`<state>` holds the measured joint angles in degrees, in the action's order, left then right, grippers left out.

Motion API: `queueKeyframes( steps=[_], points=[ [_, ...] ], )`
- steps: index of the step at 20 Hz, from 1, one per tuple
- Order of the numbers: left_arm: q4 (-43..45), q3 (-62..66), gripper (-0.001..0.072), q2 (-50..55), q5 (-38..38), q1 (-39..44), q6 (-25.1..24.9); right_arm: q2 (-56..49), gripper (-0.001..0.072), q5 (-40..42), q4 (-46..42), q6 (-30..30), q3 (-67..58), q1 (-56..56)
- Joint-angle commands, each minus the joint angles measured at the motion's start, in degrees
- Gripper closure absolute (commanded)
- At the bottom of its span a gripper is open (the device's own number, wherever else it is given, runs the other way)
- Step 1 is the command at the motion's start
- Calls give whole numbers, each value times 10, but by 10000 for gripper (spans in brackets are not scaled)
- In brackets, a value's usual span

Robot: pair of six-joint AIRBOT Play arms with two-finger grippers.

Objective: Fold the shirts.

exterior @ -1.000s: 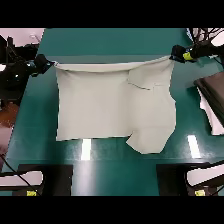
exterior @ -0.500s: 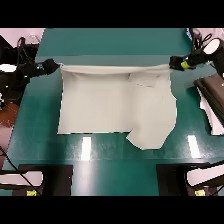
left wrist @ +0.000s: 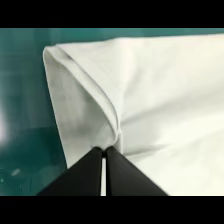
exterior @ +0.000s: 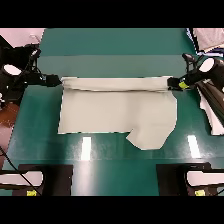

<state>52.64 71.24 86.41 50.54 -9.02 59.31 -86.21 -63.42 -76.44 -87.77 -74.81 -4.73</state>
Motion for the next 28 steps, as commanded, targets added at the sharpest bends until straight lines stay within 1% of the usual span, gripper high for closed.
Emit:
queueKeyframes(
  steps=[1, 2, 3, 4, 5, 7, 8, 10, 12, 13, 15, 16, 17, 19, 22, 26, 28],
  points=[
    [25, 0, 685, 0, 37, 0, 9, 22, 692, 2, 3, 0, 42, 0],
    [25, 0, 684, 0, 47, 0, 10, 26, 688, -2, 4, -1, 41, 0],
    [25, 0, 679, 0, 51, 0, 16, 29, 663, -7, 4, -1, 37, 0],
    [25, 0, 423, 0, 56, 0, 31, 32, 478, -13, 4, -1, 32, 0],
    [25, 0, 159, 0, 57, 0, 48, 35, 309, -23, 4, -1, 24, 0],
    [31, 3, 164, -2, 75, -5, 79, 44, 297, -64, 4, -1, 2, -4],
    [34, 9, 164, -5, 99, -11, 89, 54, 298, -91, 4, 0, -6, -6],
    [36, 18, 164, -15, 168, -34, 97, 83, 301, -148, 16, 22, -8, -18],
    [50, -7, 165, -39, 230, -60, 90, 123, 302, -191, 81, 60, 19, -36],
    [60, -40, 165, -62, 241, -70, 87, 148, 302, -198, 115, 70, 44, -47],
    [63, -132, 164, -117, 238, -89, 85, 188, 307, -193, 151, 75, 91, -60],
    [63, -176, 165, -143, 238, -94, 77, 205, 379, -188, 155, 77, 113, -61],
    [69, -219, 164, -167, 239, -94, 77, 221, 425, -181, 154, 83, 133, -61],
    [65, -286, 165, -199, 226, -94, 77, 240, 425, -173, 155, 84, 160, -61],
    [65, -340, 164, -206, 219, -94, 78, 249, 425, -176, 155, 84, 172, -61],
    [49, -369, 164, -206, 197, -91, 78, 249, 425, -181, 155, 84, 172, -61],
    [48, -371, 165, -206, 187, -70, 78, 249, 425, -183, 155, 84, 172, -61]
  ],
)
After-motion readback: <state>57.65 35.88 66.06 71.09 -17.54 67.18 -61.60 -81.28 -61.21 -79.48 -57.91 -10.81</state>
